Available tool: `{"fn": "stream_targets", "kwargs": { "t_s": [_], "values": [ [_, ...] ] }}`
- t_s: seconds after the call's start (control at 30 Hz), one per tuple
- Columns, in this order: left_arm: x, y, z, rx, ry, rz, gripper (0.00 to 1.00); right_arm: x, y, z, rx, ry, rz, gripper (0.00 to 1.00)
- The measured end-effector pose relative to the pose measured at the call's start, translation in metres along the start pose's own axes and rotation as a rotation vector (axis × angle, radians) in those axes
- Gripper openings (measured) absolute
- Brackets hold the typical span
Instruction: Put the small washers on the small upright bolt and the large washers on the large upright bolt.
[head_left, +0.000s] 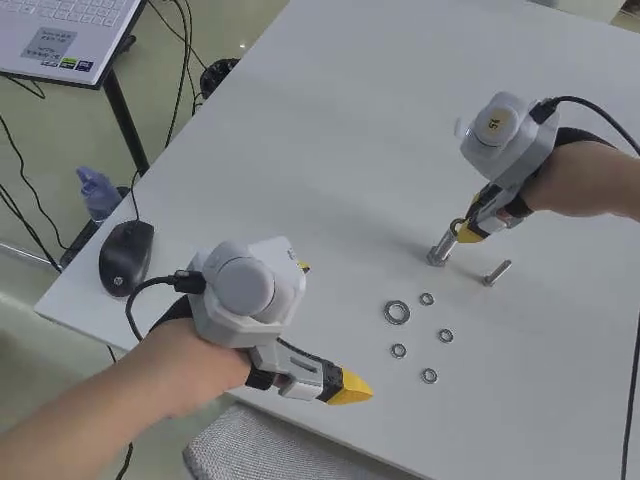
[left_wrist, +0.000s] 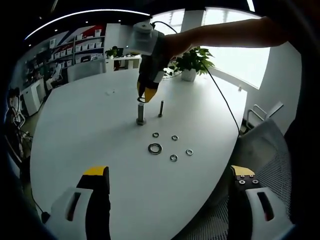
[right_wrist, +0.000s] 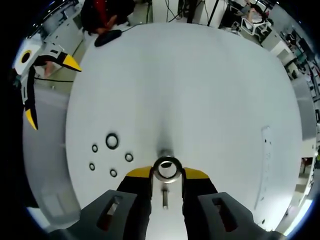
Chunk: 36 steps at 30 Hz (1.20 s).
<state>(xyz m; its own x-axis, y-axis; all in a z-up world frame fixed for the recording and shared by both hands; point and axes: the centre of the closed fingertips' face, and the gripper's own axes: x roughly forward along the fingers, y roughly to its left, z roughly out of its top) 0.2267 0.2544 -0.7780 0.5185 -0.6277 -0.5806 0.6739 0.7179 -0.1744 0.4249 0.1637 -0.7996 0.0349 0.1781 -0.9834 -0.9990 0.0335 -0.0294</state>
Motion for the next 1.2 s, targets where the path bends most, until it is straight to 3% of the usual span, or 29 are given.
{"fn": "stream_targets", "kwargs": {
  "t_s": [0.3,0.63,1.0,1.2],
  "values": [
    [-0.002,0.002,-0.003,-0.003,0.012,0.002,0.98,0.011,0.005,0.004,-0.011,0.021,0.019,0.22],
    [-0.001,-0.002,-0.002,0.005,0.018,-0.011,0.96,0.018,0.006,0.004,-0.032,0.036,0.009,0.22],
    [-0.006,0.002,0.003,0.012,0.005,0.002,0.93,0.028,0.008,0.002,-0.060,0.056,0.001,0.22],
    [-0.008,0.003,0.000,0.006,0.014,0.004,0.92,0.034,0.010,0.001,-0.059,0.061,0.005,0.22]
  ]
}}
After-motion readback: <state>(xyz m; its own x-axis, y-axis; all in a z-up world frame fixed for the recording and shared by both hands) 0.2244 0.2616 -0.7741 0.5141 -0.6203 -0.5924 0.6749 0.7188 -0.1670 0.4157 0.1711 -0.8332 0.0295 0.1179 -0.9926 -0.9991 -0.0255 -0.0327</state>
